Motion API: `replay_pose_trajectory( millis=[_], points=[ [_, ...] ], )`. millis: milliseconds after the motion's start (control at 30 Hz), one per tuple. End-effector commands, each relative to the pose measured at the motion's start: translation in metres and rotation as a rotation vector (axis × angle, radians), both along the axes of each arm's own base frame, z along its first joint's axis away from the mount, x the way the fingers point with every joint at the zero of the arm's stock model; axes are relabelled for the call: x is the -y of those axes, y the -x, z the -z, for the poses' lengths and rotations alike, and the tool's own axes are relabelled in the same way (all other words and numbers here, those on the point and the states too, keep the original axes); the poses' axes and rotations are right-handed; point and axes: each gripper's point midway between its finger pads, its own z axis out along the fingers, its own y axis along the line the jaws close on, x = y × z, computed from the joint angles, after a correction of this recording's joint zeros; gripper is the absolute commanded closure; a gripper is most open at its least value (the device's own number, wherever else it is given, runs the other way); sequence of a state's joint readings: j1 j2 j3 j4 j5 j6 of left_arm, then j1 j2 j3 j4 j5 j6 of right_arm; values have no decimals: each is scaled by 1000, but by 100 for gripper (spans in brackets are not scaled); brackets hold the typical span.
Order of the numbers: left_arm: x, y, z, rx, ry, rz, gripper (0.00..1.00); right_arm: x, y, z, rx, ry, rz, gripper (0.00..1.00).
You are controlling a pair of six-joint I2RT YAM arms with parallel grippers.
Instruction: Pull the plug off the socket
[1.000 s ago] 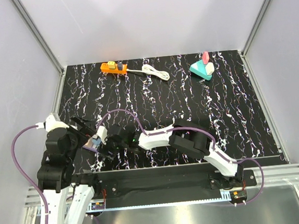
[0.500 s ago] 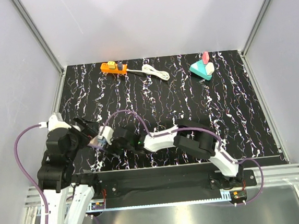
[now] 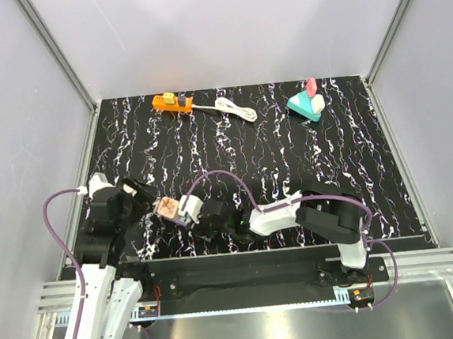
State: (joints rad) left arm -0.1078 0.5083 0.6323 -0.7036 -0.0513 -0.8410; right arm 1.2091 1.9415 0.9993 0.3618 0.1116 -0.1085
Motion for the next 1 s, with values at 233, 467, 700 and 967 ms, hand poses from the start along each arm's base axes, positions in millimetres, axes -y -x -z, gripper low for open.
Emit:
replay_pose_trajectory(
  millis=[233,467,700,967],
  points=[
    [-5,-19,4,100,85,-111,9,36,12,-22,-145,-82,43,89],
    [-2,-31,22,76,103,-111,9,41,5,-18,-264,-115,50,73],
    [-1,-40,27,86,70,-60,16,43,8,-18,-315,-88,79,32],
    [13,-30,43,86,119,11,20,40,5,-43,-364,-101,149,0]
  ],
)
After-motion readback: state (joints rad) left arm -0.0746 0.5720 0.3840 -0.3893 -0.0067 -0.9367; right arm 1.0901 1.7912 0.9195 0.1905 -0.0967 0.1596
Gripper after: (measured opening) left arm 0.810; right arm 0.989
